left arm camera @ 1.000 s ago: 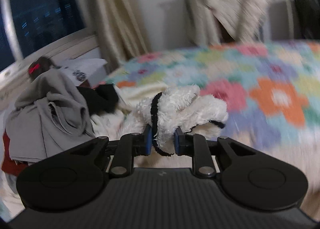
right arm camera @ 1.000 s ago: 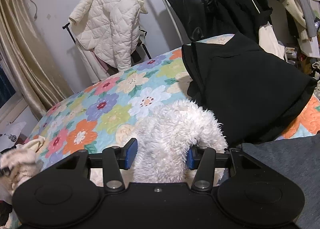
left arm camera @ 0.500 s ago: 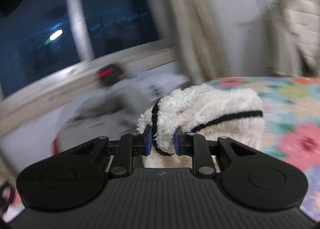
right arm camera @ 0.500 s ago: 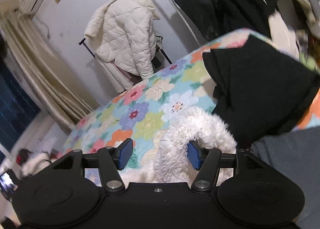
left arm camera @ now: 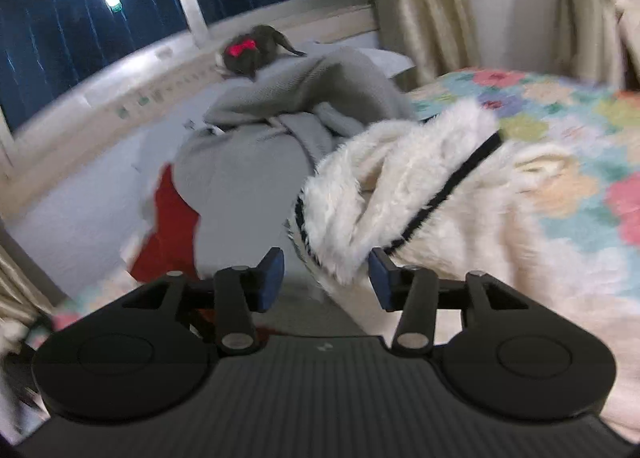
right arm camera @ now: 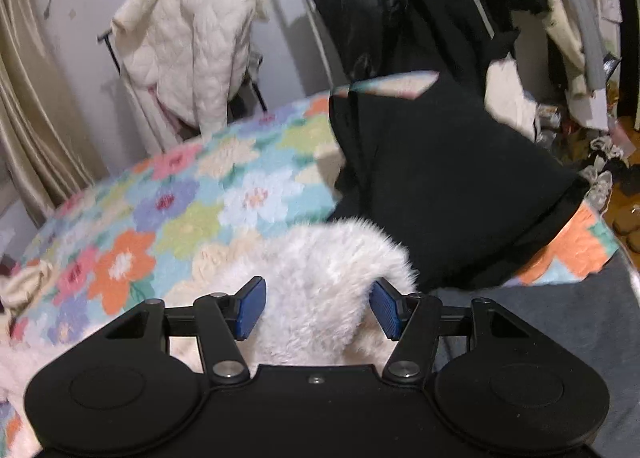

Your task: Fold clothes

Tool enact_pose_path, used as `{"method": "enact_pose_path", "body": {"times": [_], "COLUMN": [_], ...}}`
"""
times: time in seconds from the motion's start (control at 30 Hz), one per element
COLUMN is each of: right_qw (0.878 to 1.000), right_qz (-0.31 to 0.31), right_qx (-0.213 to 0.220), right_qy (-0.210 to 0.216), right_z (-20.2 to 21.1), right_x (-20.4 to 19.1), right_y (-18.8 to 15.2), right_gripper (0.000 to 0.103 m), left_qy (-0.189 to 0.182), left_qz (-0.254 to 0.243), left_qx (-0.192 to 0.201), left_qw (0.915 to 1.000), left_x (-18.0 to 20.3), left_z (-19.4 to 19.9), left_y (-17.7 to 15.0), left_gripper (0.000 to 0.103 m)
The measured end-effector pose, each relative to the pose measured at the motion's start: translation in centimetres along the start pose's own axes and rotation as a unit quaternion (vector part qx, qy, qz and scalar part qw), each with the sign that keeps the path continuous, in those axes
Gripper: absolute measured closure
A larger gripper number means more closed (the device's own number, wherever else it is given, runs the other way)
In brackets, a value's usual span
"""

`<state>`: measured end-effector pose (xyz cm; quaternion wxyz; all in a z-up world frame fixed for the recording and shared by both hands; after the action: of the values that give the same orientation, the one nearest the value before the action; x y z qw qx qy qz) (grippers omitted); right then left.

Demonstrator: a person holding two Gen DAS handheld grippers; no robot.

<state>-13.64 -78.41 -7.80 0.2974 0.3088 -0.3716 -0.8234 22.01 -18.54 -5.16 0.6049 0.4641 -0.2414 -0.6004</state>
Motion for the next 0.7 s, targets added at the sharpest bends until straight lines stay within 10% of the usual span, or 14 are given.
{"method": "enact_pose_path", "body": {"times": [0.13,0.23,0.37,0.43,0.57,0.7], "right_qw": [0.998,0.992,0.978,0.976,0.979,0.950], "right_qz": [0.024,0.042,0.016,0.028,0.126,0.165], "right_qx": [0.062,0.102,0.101,0.079,0.054,0.062], "right_qy": [0.002,0.061,0.183,0.203,0.151,0.257], "right_z": [4.5,7.4,10.1,11.2,14.2,16.6], "right_x": [-0.8,-2.1,-2.7,-3.0,-5.7,-9.2], "right_y": [2.2,3.7,5.2,5.7,5.7,4.8], "right_gripper": [0.038,0.037,0.032,0.029,0.029,0.017], "left_qy": [-0.069,-0.016,0.043,0.048,0.027,0.019], "left_qz": [0.006,-0.101,-0.229,-0.234,-0.079,-0.086], "left_qx": [-0.006,-0.004,0.083,0.096,0.029,0.036], "left_qw": [0.9976,0.9948,0.9689,0.9663,0.9961,0.9955], "left_x": [-0.1,0.4,-0.1,-1.3,-6.8,-7.9], "left_z": [4.6,7.6,10.2,10.9,11.9,12.5], "left_y": [-1.8,-4.6,-5.4,-5.0,-4.4,-5.9], "left_gripper": [0.040,0.039,0.037,0.031,0.031,0.033]}}
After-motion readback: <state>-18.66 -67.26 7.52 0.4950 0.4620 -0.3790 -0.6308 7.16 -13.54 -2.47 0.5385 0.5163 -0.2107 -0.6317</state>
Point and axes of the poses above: each gripper's, at about its wrist camera, not at the fingertips, and z roughly against the way its jaws point, x to its right, y to its top, the point moved 5 cm from there along -z, roughly the way its jaws point, and after that the axes turned 5 degrees about x, right-handed, at the moved point
